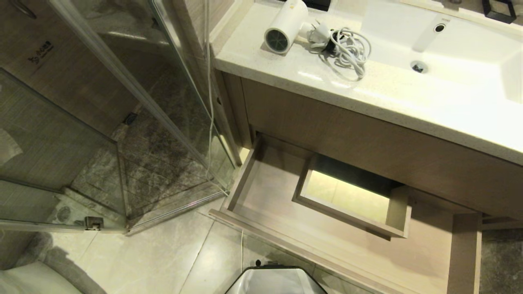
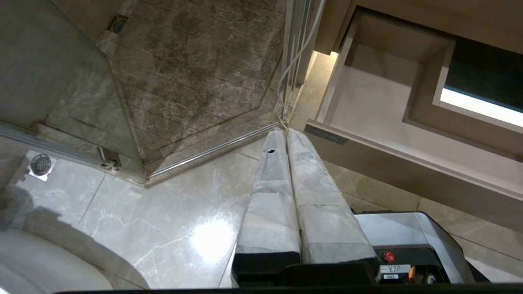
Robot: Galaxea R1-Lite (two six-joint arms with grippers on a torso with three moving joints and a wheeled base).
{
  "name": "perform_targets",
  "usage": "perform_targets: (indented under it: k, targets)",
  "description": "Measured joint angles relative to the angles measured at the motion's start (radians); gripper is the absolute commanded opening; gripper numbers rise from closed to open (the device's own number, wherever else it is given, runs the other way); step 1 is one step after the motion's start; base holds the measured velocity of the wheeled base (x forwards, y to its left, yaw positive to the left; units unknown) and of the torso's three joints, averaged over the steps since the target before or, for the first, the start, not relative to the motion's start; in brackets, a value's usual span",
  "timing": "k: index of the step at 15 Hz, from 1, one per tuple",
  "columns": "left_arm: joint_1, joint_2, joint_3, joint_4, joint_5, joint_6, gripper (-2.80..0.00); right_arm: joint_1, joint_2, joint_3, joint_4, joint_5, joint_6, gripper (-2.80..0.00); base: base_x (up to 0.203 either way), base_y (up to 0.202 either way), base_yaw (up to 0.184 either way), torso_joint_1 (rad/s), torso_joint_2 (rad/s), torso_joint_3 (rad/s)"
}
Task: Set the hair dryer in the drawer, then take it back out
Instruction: Pick up the hairdryer
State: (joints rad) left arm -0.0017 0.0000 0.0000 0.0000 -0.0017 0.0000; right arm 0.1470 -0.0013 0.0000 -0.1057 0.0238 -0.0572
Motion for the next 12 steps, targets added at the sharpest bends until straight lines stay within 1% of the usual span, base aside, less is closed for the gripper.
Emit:
perform_targets:
  k: [2,4,5,7,10,11,12]
  targets:
    - [0.000,0.000,0.000,-0.001,0.000,0.000,-2.80,0.000,0.000,0.000,-0.002,0.001,-0.015,-2.80,0.000,0.000,0.000,0.116,-0.21,-0.100]
    - [0.000,0.000,0.000,0.000,0.000,0.000,-2.80,0.000,0.000,0.000,-0.003,0.002,-0.045,-2.80,0.000,0.000,0.000,0.000,0.00,0.000]
    - [0.000,0.000,0.000,0.000,0.000,0.000,-2.80,0.000,0.000,0.000,-0.003,0.002,-0.046,-2.80,0.000,0.000,0.000,0.066,0.00,0.064]
    - [0.000,0.000,0.000,0.000,0.000,0.000,-2.80,0.000,0.000,0.000,-0.005,0.003,-0.055,-2.80,0.000,0.000,0.000,0.170,0.00,0.170]
    - [0.000,0.000,0.000,0.000,0.000,0.000,-2.80,0.000,0.000,0.000,-0.008,0.002,-0.053,-2.80,0.000,0.000,0.000,0.254,-0.02,0.221]
    - [0.000,0.000,0.000,0.000,0.000,0.000,-2.80,0.000,0.000,0.000,-0.041,0.002,-0.053,-2.80,0.000,0.000,0.000,0.276,-0.04,0.228]
    - [0.000,0.000,0.000,0.000,0.000,0.000,-2.80,0.000,0.000,0.000,-0.113,0.002,-0.053,-2.80,0.000,0.000,0.000,0.279,-0.06,0.224]
